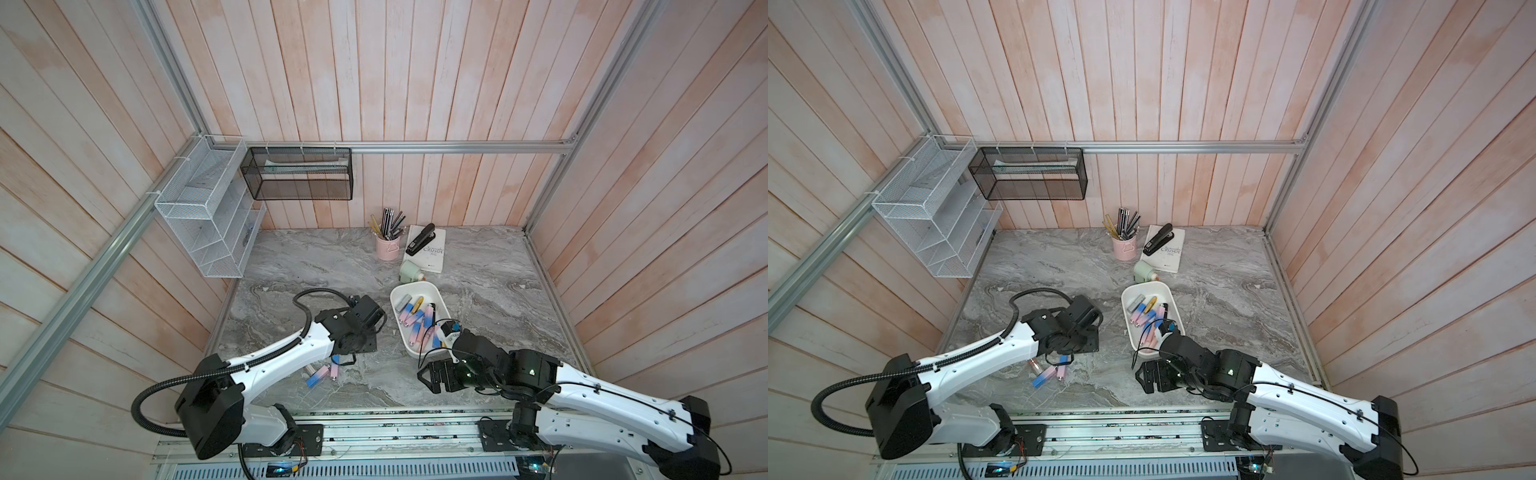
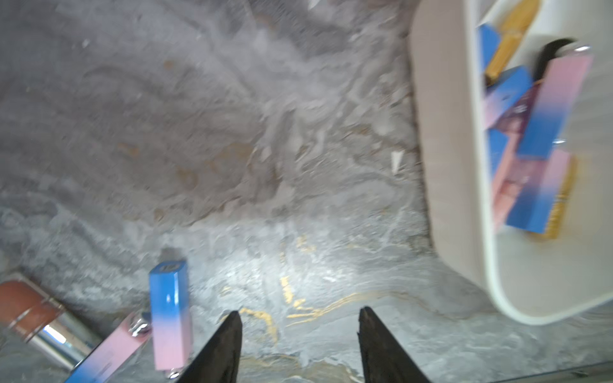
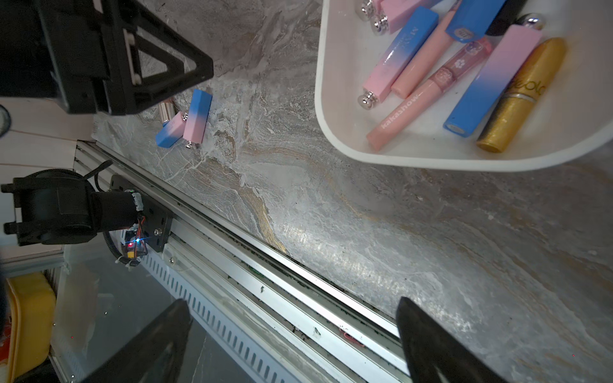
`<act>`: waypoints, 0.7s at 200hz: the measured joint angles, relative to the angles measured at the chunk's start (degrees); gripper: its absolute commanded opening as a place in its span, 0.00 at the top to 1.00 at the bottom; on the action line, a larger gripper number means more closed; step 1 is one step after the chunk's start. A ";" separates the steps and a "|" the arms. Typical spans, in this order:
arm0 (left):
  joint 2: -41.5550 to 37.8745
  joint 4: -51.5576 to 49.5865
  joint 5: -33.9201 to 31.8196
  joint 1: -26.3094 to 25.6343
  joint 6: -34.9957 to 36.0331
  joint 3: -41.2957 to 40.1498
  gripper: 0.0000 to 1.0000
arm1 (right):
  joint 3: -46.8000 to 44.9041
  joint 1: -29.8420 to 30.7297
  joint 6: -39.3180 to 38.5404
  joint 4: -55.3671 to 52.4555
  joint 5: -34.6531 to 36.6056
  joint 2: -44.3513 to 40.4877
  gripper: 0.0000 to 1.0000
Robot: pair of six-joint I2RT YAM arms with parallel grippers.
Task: Put the lipstick into the storage box
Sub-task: Pick up the lipstick at the center of the board.
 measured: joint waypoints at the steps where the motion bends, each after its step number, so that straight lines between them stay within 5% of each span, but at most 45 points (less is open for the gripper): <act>1: -0.24 -0.07 -0.04 0.00 -0.11 -0.26 0.41 | 0.00 0.00 -0.04 0.07 -0.04 0.07 0.02; 57: -13.46 -2.10 -1.90 1.27 -7.48 -14.67 0.41 | 0.00 -0.04 -2.95 3.85 -3.04 4.24 0.02; 140: -9.57 3.10 -0.98 1.90 -8.37 -17.57 0.41 | 0.00 -0.04 -2.27 4.48 -4.02 2.67 0.02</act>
